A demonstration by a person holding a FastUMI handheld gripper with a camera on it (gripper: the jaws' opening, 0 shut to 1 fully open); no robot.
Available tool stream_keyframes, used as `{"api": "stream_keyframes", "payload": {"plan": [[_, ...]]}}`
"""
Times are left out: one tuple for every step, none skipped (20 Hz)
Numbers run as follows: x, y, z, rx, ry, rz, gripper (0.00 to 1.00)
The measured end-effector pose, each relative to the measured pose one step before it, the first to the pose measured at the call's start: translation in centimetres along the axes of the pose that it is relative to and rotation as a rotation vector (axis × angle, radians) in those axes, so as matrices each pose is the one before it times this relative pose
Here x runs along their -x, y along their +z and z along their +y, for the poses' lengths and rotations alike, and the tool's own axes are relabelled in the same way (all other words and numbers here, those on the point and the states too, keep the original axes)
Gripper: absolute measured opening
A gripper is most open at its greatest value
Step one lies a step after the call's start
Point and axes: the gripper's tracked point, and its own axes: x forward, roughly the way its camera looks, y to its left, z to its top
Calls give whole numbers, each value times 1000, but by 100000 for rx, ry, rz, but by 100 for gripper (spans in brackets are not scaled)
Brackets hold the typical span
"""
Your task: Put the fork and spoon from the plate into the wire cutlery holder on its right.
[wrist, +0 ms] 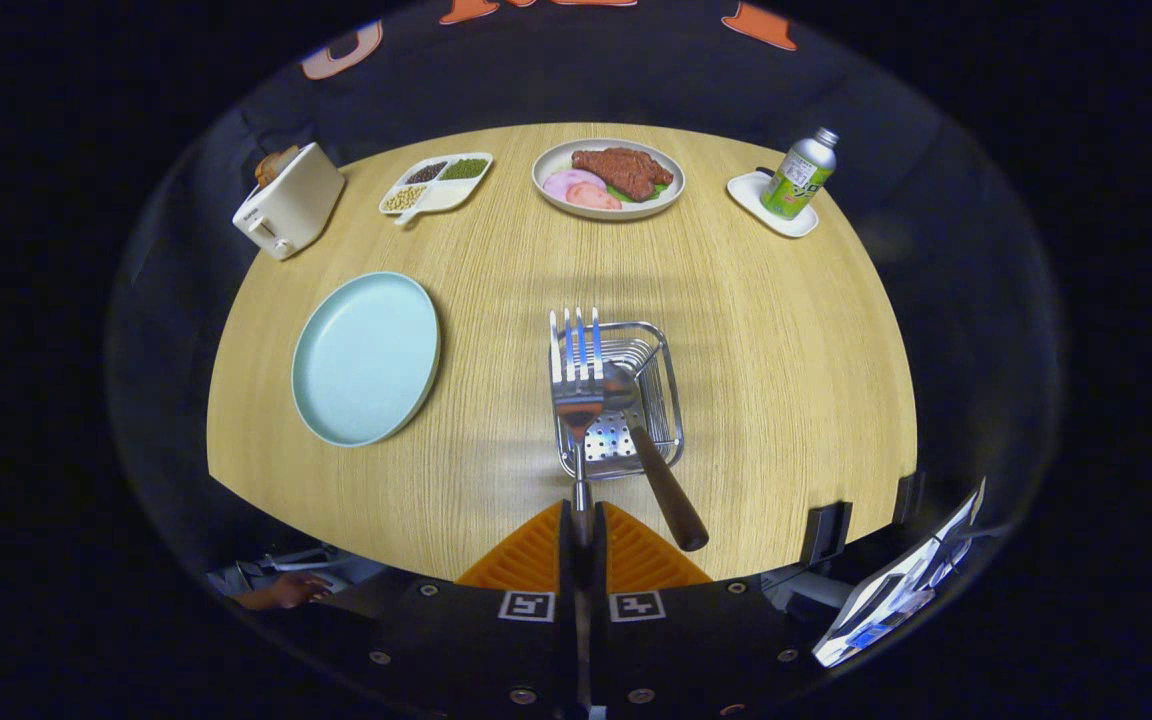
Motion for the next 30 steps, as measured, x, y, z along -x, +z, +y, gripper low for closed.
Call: {"api": "stream_keyframes", "payload": {"plan": [[-40,-295,-231,730,113,2482,6],[-279,-15,-226,1112,-90,2207,5],[-342,-184,-346,1262,-270,2947,6],[-183,-201,-307,649,-1069,2665,5],[-242,188,-192,1408,-725,1268,5],[-158,21,-49,219,-481,1745,6],[-80,142,134,25,899,846,6],[-167,-92,393,-919,1910,2031,6],[12,222,471,-1087,1982,101,8],[-25,397,169,-247,543,-874,8],[105,305,-32,385,-605,-689,8],[-12,137,-65,24,-197,-629,9],[144,291,27,-926,423,-649,11],[214,147,242,-1307,1752,-322,11],[287,314,52,-1490,1380,-1550,12],[467,346,-83,-1169,1117,-1985,12],[531,531,11,-1196,1282,-2978,13],[765,617,-17,-1386,982,-3224,14],[697,620,35,-1745,1099,-3291,15],[806,764,83,-1746,1413,-4218,16],[652,811,295,-1747,1850,-3856,21],[760,725,208,-1174,2181,-4639,24],[778,1047,346,-344,2089,-5616,33],[976,1091,338,1065,1676,-5971,37],[929,1256,70,1821,-252,-6916,43],[871,1601,-507,4612,-2695,-8144,47],[789,1469,-417,4798,-2789,-7443,54],[1139,1529,278,3149,-618,-7596,60],[939,1844,557,1126,488,-8130,68],[971,2058,556,835,991,-8248,70]]}}
